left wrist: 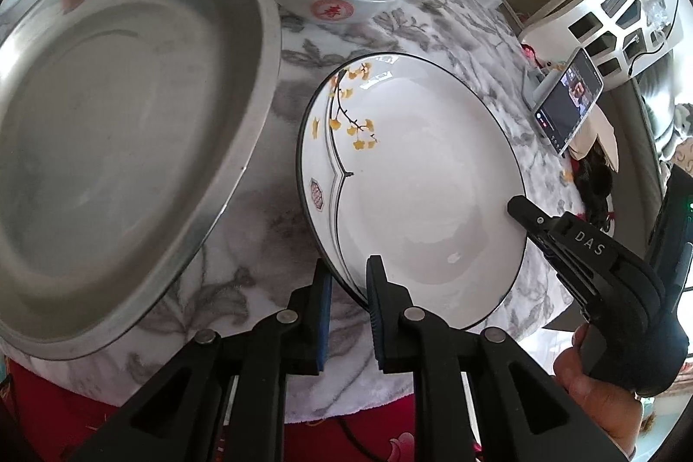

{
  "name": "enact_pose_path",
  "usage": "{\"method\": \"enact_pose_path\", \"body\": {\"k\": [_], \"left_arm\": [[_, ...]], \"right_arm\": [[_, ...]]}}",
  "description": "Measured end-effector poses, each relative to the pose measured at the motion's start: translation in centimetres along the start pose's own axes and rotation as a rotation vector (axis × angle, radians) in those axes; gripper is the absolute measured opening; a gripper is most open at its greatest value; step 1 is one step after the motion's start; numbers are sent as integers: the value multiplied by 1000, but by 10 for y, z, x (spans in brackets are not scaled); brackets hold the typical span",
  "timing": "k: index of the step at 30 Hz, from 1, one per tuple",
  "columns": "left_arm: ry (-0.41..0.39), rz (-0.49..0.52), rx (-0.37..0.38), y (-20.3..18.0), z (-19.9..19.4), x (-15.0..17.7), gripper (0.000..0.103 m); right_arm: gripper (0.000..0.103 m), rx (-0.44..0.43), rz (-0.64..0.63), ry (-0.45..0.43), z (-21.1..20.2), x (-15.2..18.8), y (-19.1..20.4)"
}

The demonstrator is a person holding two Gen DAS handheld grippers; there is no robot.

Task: Organize plates and bowls
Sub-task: 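Lift the ginkgo plate off the cloth with both tools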

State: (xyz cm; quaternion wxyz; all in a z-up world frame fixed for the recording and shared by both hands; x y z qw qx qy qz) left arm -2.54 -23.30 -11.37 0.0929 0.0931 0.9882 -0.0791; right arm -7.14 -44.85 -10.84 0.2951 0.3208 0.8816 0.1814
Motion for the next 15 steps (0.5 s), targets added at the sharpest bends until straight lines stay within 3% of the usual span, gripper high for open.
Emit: {"method": "enact_pose_path", "body": {"k": [15], "left_arm": [[-40, -80, -26, 13, 8, -18, 15]], "right_arm": [[10, -2, 10, -3, 1, 0, 0]]}}
Point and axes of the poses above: each gripper's, at about its wrist camera, not at the fingertips, and z roughly the way its jaws point, y to its left, x to its underside, the point moved 6 cm from there along z, roughly the way its jaws point, and after that the axes turned 14 degrees about -x, right-handed, at the moved point
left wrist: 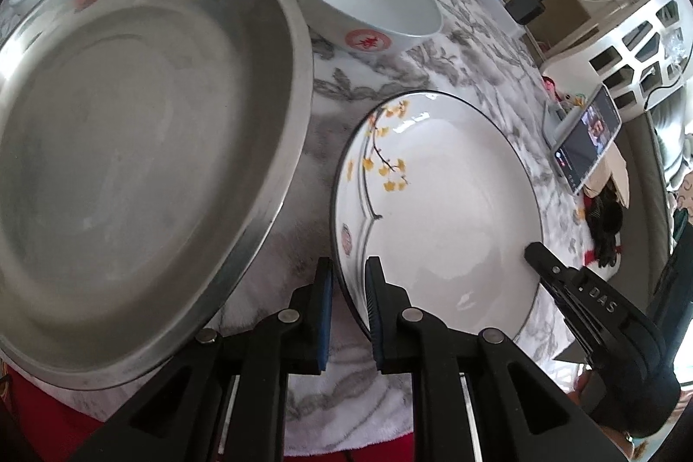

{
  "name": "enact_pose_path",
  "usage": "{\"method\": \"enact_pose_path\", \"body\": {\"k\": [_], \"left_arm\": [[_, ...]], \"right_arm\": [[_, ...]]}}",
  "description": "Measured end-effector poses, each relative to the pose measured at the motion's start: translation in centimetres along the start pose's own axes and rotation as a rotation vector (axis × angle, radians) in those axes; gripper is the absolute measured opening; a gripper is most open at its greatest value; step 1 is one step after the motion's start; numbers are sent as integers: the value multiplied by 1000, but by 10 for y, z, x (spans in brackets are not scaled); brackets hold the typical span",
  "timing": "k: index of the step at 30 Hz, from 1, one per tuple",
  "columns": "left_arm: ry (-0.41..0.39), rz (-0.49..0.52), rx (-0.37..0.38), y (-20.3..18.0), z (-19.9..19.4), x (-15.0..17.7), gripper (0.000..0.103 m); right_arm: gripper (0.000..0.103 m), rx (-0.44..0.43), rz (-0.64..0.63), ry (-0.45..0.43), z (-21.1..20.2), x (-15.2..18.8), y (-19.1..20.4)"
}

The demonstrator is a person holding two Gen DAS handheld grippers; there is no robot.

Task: Organize plates and bowls
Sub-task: 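Lift the ginkgo plate off the cloth with both tools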

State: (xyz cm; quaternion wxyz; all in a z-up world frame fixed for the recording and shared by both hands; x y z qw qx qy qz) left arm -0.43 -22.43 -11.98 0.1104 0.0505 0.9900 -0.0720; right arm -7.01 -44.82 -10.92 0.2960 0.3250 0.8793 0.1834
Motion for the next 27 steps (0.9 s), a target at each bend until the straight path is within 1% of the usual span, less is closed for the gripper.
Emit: {"method": "enact_pose_path", "body": {"k": [13, 20, 24, 27], "left_arm": [[-25, 41, -13, -8, -4, 0, 14], [-66, 63, 22, -14, -18, -4, 15], [-65, 56, 47, -14, -22, -7, 15], [-67, 57, 51, -14, -24, -8, 15]], "right_arm": [[10, 8, 2, 0, -2, 1, -1], [10, 9, 16, -22, -10, -1, -3], [10, 1, 21, -26, -12, -1, -3], [10, -10, 32, -29, -13, -1, -4]]}}
Point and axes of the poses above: each gripper's, at about its wrist camera, not at the fingertips, and z roughly the way its jaws point, y to its left, x to its underside, the point moved 6 cm from there along z, roughly the way its jaws point, and after that the axes turned 14 degrees about -x, right-handed, at the moved point
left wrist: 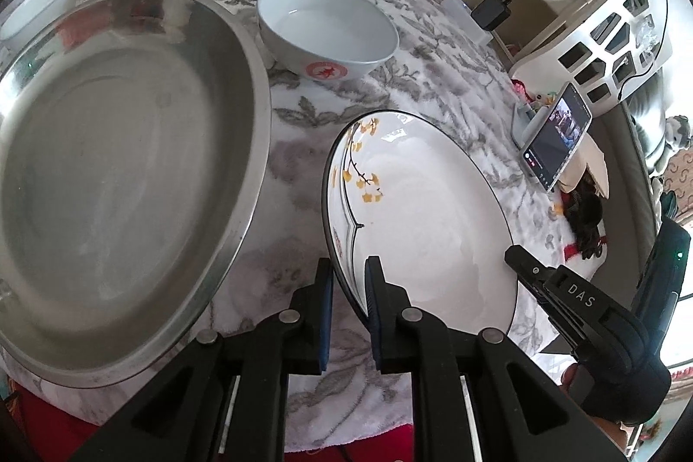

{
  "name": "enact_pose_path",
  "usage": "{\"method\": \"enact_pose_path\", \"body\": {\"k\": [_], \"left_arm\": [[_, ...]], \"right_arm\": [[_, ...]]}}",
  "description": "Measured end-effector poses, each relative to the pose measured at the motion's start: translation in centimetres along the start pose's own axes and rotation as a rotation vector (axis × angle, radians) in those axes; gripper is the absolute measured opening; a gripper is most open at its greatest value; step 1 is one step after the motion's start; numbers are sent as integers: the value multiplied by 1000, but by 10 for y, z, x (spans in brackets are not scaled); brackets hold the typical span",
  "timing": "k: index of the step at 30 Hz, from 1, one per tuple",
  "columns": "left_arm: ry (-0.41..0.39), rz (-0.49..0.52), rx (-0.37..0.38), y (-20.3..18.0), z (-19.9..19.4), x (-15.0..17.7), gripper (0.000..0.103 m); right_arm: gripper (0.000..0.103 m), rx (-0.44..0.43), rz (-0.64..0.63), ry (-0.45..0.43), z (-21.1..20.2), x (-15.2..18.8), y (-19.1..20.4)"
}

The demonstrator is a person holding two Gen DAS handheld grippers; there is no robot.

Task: Organize plates and bowls
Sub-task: 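Lift the ginkgo plate off the cloth with both tools, then carry the held ginkgo plate toward the steel tray with both tools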

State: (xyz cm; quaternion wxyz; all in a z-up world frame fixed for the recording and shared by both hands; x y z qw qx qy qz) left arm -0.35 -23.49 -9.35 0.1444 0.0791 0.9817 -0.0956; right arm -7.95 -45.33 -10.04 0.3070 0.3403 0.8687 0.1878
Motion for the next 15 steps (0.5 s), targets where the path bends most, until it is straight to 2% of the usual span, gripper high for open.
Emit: {"method": "enact_pose_path", "body": {"k": [6, 15], "left_arm": [[-9, 11, -1, 0, -4, 2, 16], [37, 14, -29, 4, 9, 8, 15]], "right_arm": [[10, -12, 17, 8, 0, 2, -2], [10, -31, 50, 33, 8, 6, -8]]}}
Point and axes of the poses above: each gripper's, at about its wrist camera, not at the fingertips, and z roughly the way its jaws point, y to its left, x to its underside, the point moved 6 cm from there along z, roughly the way its jaws point, and after that the axes turned 14 degrees about -x, right-handed, at the moved point
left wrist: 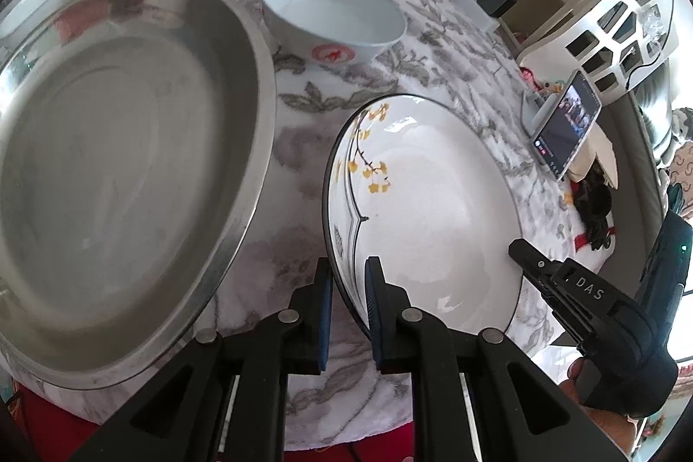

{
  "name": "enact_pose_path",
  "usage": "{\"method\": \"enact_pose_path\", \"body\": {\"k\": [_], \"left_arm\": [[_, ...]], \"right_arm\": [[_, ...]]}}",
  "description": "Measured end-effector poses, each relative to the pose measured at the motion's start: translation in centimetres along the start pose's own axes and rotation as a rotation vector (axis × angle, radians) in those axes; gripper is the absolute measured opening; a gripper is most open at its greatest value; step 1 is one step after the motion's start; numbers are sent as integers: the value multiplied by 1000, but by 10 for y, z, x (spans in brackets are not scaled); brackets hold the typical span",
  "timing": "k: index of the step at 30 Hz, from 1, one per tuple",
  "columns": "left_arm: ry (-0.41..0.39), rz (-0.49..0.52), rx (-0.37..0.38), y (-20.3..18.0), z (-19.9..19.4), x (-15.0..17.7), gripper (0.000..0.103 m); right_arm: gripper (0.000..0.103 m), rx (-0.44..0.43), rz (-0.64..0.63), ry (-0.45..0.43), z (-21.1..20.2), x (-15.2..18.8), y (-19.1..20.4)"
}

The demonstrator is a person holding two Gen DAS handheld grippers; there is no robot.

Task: Organize plates and bowls
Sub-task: 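Carry the held ginkgo plate toward the steel tray with both tools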

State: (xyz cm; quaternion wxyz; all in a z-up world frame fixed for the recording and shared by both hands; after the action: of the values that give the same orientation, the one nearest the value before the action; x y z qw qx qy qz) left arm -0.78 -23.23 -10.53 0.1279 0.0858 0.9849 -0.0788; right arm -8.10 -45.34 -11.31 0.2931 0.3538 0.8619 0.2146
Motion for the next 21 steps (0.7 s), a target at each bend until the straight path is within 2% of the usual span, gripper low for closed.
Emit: {"method": "enact_pose_path", "body": {"k": [14, 21], "left_arm": [[29, 1, -20, 3, 12, 2, 15], [26, 14, -37, 0, 13, 1, 15]], "right_arm": [[15, -102, 69, 10, 12, 3, -5], [13, -79, 38, 19, 11, 4, -1]]}}
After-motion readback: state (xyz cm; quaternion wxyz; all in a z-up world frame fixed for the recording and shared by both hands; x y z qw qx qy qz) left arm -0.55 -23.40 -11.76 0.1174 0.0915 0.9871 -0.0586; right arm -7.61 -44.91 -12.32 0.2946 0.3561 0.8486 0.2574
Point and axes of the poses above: each gripper's, at about its wrist camera, not at the fingertips, and z roughly the way its jaws point, y to its left, x to its underside, the point moved 6 cm from there along z, roughly the way its jaws point, and after that the axes turned 14 degrees about -x, right-handed, at the moved point
